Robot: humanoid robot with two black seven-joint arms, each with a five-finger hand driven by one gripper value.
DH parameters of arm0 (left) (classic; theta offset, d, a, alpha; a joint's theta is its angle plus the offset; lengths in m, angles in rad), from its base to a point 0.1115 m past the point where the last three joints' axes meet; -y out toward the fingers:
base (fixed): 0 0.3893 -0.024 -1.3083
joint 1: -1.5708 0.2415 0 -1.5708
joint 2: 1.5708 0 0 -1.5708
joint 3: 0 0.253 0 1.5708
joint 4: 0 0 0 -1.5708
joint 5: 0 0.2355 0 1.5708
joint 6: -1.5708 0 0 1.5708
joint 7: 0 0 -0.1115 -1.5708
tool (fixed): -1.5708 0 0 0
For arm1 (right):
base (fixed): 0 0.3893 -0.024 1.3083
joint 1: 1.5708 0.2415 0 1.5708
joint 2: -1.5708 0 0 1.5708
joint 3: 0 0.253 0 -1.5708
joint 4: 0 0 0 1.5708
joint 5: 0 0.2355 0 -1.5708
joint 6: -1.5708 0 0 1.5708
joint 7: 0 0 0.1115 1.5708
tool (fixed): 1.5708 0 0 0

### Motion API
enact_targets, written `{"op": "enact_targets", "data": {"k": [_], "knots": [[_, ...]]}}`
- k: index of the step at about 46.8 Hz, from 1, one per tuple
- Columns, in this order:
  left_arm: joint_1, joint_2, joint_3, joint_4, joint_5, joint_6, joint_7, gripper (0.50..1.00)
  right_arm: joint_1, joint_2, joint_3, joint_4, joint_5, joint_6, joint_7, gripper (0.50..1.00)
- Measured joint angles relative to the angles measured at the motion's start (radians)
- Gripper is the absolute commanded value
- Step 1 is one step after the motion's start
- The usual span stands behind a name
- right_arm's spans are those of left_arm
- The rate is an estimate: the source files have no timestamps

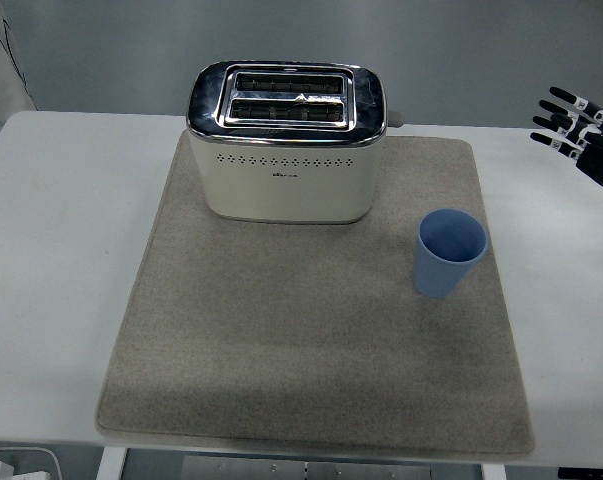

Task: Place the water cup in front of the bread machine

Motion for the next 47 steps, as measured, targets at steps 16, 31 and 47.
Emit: {"op": "enact_targets", "data": {"k": [16, 31, 47], "knots": [[0.000, 0.000, 0.000, 0.000, 0.000, 0.000, 0.000, 1.000, -0.107, -0.100, 0.004, 0.095, -0.133, 0.000, 0.149, 0.919], [0.000, 0.000, 0.000, 0.000, 0.000, 0.000, 0.000, 1.000, -0.220, -0.218, 0.015, 0.336, -0.236, 0.000, 0.263, 0.919], [0.000, 0.000, 0.000, 0.000, 0.000, 0.000, 0.000, 1.000, -0.300, -0.240, 0.015, 0.455, -0.339, 0.000, 0.300, 0.919]]}}
